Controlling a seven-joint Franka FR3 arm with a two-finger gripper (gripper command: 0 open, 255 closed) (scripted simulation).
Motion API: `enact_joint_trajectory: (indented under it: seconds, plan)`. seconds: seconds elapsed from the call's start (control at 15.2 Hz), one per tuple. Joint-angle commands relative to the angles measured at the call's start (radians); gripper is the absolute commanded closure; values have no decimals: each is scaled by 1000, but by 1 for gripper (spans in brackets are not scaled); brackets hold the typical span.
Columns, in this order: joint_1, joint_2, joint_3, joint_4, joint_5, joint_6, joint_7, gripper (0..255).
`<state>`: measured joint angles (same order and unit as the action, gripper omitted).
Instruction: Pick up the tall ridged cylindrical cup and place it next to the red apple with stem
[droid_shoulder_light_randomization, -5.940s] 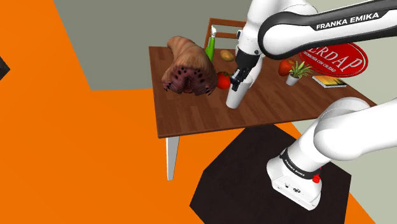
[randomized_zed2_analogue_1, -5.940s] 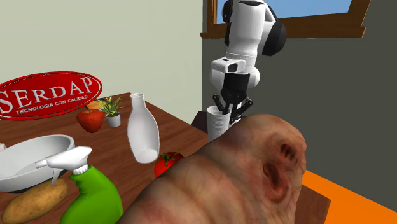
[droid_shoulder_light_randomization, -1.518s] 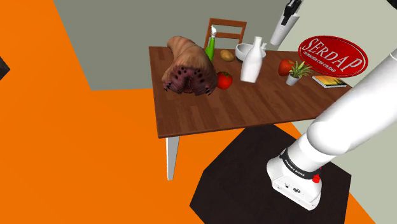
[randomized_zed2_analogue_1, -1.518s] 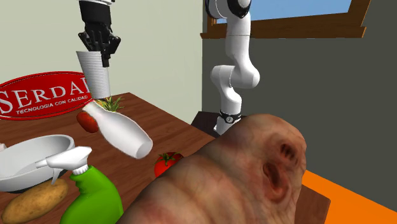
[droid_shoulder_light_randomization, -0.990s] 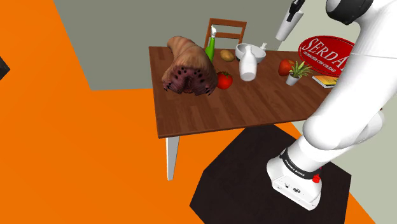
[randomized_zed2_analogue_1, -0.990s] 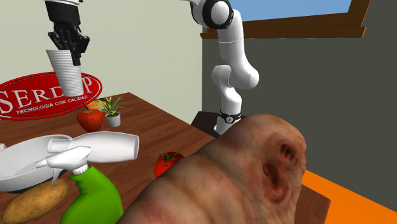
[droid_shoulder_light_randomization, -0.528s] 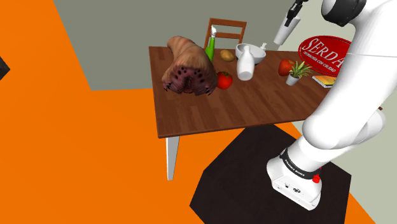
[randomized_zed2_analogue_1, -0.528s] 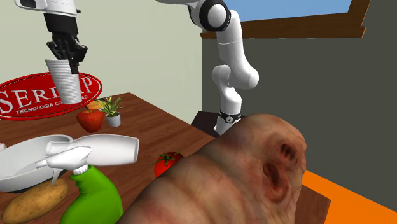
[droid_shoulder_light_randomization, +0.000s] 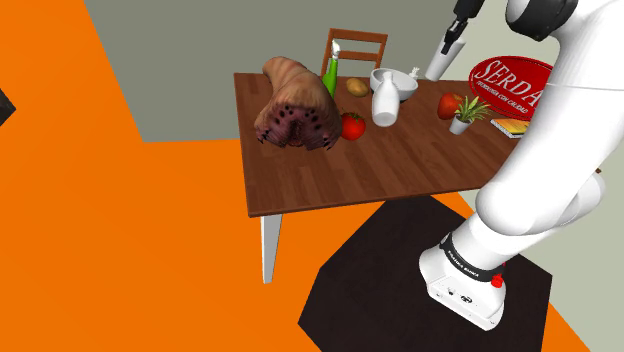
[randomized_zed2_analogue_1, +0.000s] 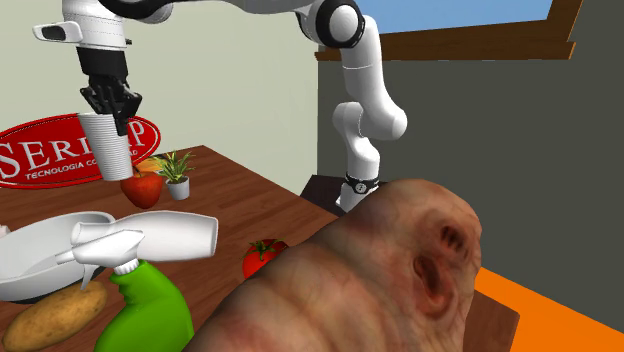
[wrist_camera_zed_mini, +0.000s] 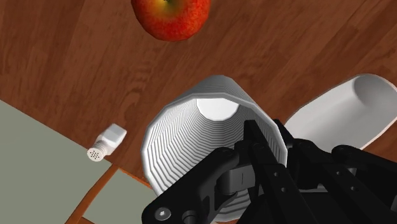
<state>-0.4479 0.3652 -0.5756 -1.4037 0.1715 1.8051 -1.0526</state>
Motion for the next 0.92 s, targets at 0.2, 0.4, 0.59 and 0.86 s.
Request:
enact_joint_trajectory:
  seconds: [0.2, 0.4, 0.59, 0.86]
  plan:
    - [10, -5, 2, -73, -1, 68, -1, 255]
    - [13, -3, 4, -111, 1, 108, -3, 255]
    - [15, 2, 6, -145, 5, 146, -5, 255]
    - [16, 11, 10, -187, 12, 195, -9, 255]
